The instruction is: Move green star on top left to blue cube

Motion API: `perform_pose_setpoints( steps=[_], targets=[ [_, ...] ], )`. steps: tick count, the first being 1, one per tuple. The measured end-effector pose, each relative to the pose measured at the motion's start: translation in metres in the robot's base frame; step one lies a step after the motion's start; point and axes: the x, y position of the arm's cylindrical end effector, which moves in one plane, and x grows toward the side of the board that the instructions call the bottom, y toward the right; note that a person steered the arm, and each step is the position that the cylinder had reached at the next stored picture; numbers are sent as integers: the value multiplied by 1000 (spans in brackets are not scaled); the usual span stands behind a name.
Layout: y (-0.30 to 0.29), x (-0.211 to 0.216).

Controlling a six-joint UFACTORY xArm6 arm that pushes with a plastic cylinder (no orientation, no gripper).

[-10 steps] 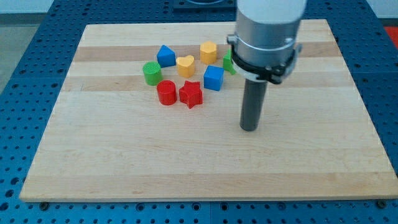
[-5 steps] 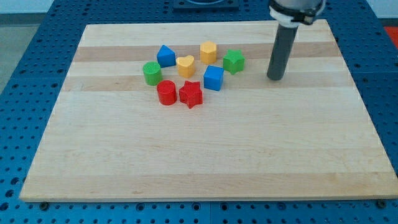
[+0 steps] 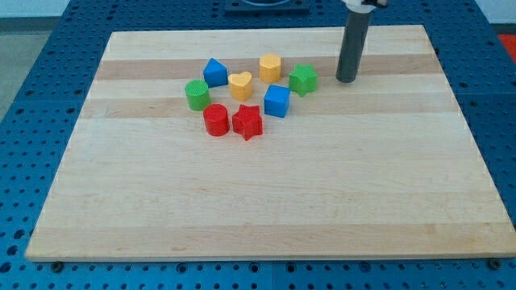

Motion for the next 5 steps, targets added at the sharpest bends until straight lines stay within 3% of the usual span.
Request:
perform_pose_setpoints(
  steps=[2, 5],
  targets=[
    [-35, 23],
    [-98, 23]
  ],
)
